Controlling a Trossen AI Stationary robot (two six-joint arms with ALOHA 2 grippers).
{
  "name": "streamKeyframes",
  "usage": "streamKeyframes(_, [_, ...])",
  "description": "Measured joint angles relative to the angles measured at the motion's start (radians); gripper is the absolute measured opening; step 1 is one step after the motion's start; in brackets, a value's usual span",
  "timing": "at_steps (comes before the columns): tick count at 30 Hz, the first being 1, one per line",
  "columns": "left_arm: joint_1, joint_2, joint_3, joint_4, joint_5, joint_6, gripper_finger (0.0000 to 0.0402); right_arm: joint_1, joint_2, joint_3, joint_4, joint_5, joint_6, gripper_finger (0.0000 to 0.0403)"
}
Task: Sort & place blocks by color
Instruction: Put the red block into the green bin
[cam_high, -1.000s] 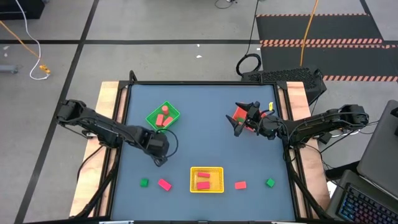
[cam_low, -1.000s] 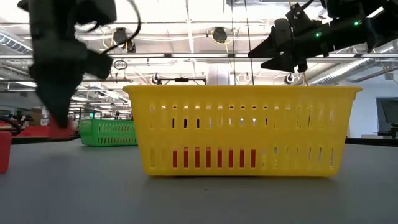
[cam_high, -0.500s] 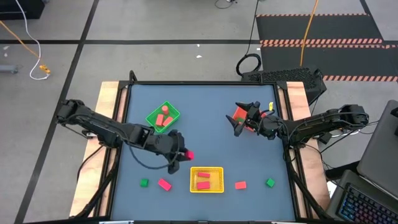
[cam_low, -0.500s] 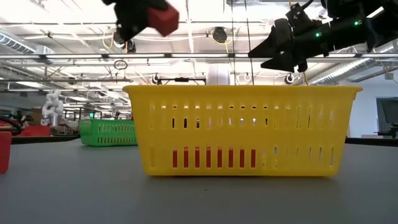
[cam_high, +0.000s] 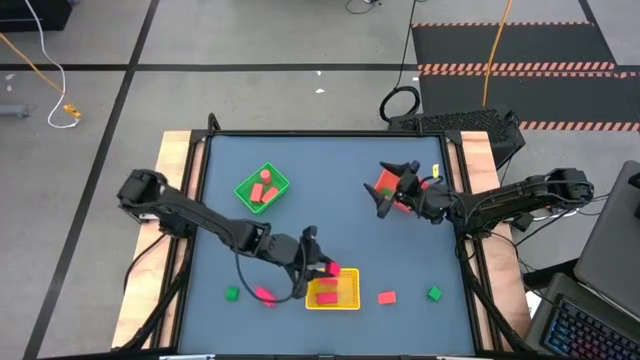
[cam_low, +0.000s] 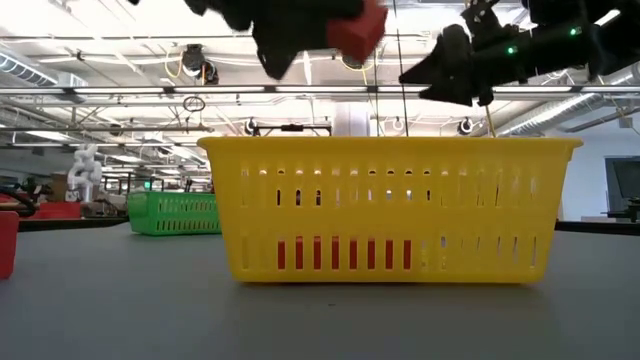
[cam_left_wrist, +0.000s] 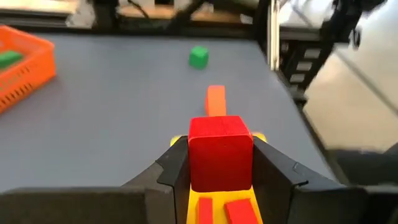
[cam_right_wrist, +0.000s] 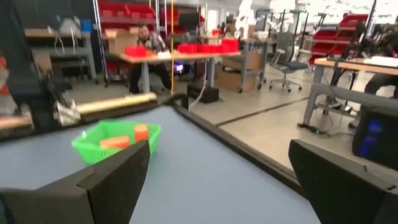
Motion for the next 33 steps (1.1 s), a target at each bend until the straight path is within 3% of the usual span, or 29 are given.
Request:
streamKeyframes(9, [-0.004, 0.160, -0.001, 0.163, 0.000, 0.032, 0.0132, 0.009, 0.000, 0.000, 0.074, -0.004, 0.090, 0.0377])
streamKeyframes(20, [-0.003, 0.144, 0.000, 0.150, 0.000, 0.018, 0.0213, 0.016, 0.000, 0.000, 0.043, -0.005, 0.120, 0.0377])
streamKeyframes(27, [-0.007, 0.054, -0.001, -0.050, 0.000, -0.009, 0.0244, 0.016, 0.000, 0.000, 0.042, -0.008, 0.111, 0.0377])
streamKeyframes(33, [-0.047, -0.100, 0.000, -0.450, 0.000, -0.106, 0.0235, 0.013, 0.000, 0.000, 0.040, -0.009, 0.077, 0.0377])
